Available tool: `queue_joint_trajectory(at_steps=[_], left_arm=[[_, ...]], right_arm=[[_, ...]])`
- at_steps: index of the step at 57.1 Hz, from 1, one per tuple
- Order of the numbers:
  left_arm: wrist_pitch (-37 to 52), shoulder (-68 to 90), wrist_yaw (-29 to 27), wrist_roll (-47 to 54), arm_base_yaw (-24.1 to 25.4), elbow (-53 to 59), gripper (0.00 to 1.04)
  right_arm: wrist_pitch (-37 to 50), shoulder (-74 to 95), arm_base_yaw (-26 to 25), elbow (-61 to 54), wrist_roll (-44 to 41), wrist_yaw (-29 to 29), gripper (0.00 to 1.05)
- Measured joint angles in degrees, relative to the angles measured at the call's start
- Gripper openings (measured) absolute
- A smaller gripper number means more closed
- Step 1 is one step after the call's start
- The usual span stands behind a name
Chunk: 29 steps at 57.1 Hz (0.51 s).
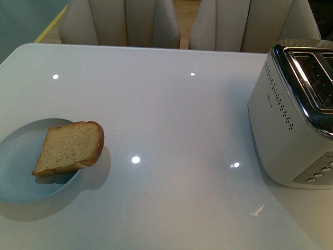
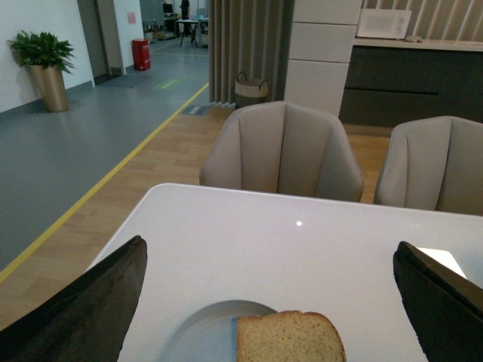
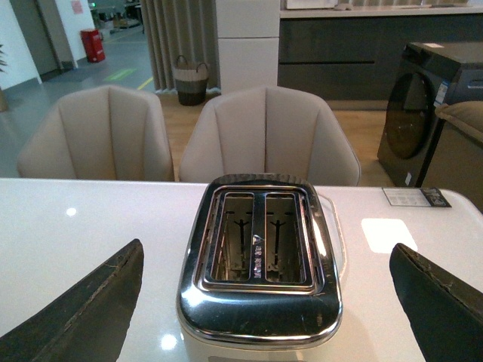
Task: Left arm holds plate, right arm toasts bread
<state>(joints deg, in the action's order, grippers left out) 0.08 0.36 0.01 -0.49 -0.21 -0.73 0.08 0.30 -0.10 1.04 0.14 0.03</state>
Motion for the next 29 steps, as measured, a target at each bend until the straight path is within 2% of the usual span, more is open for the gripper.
queue_joint_trajectory(at_steps=[29], left_arm=[[0.00, 0.00, 0.00, 0.00, 0.00, 0.00, 0.97]], right_arm=[[0.00, 0.00, 0.00, 0.00, 0.00, 0.00, 0.96]])
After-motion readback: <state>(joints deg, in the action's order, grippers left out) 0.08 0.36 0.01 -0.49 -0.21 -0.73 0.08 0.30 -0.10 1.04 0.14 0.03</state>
